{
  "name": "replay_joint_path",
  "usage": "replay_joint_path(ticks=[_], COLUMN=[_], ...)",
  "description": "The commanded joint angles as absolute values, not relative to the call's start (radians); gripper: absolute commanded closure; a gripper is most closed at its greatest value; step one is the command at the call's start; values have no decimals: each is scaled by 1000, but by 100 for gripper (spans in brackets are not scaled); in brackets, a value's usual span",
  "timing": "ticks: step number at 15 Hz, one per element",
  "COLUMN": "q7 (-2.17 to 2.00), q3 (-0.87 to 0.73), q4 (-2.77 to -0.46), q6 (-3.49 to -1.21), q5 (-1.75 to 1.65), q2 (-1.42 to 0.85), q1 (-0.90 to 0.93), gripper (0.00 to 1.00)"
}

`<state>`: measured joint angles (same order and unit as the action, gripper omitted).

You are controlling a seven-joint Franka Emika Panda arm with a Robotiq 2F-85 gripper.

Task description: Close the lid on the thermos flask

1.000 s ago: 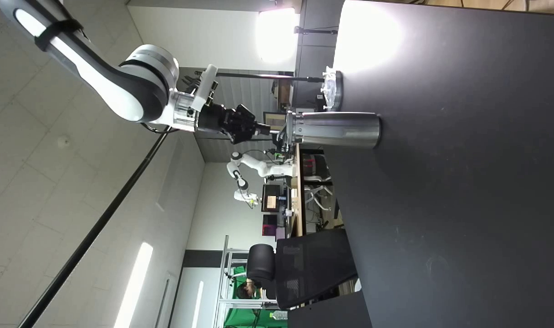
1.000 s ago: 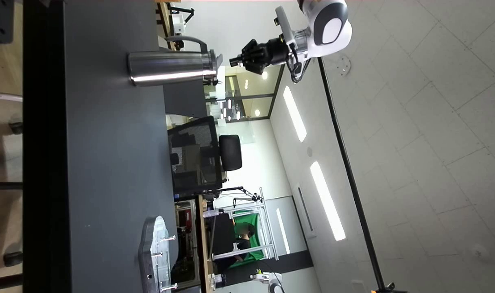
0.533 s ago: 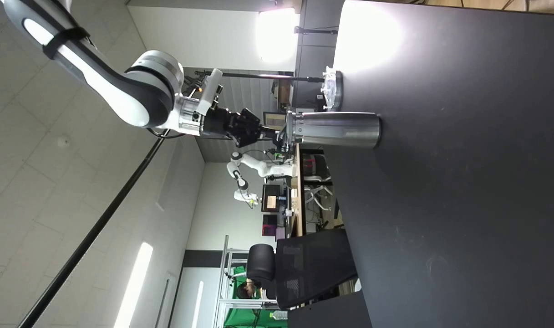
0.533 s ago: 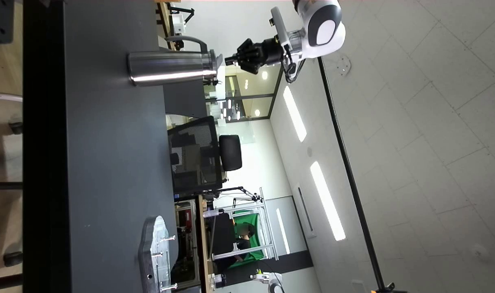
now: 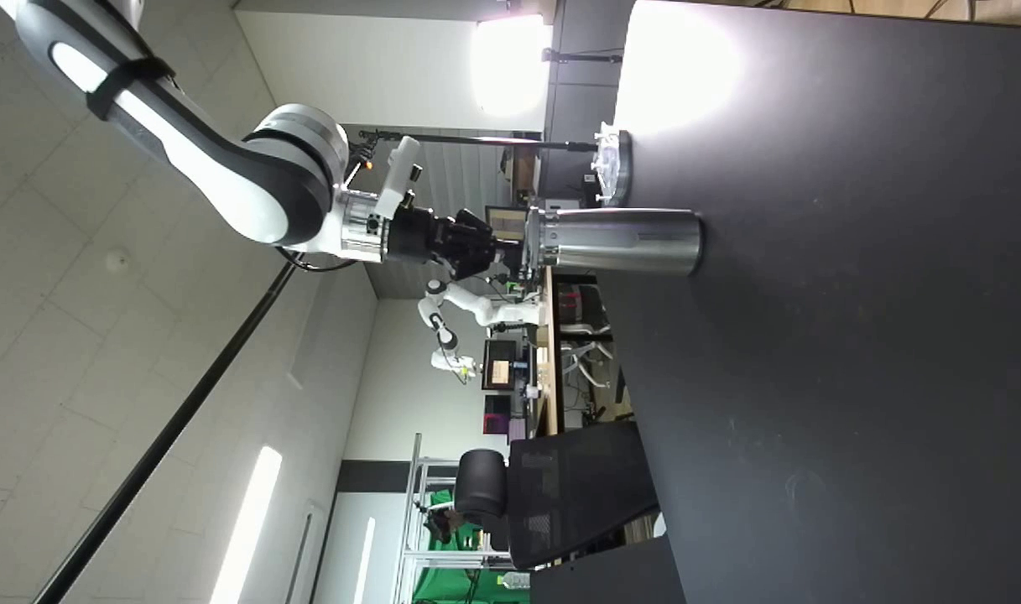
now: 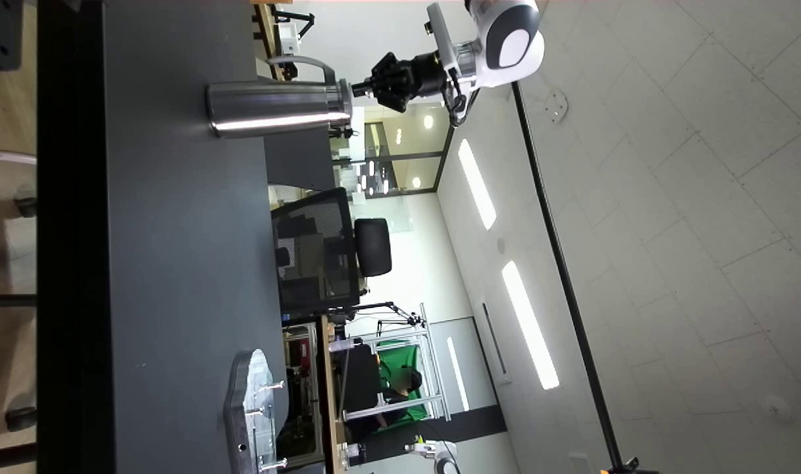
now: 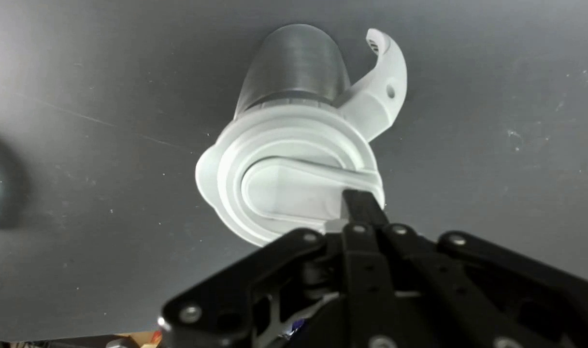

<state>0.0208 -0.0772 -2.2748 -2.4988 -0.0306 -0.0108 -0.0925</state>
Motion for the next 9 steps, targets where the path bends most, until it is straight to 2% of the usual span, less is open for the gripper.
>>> replay_joint_path(ticks=[1, 9], q7=[-4, -11], q3=[-74, -70], q4=[-2282, -2288], q6=[-2497, -2492], q5=[-86, -153], q2=[-28, -29], q1=[-81, -72], gripper=[100, 100])
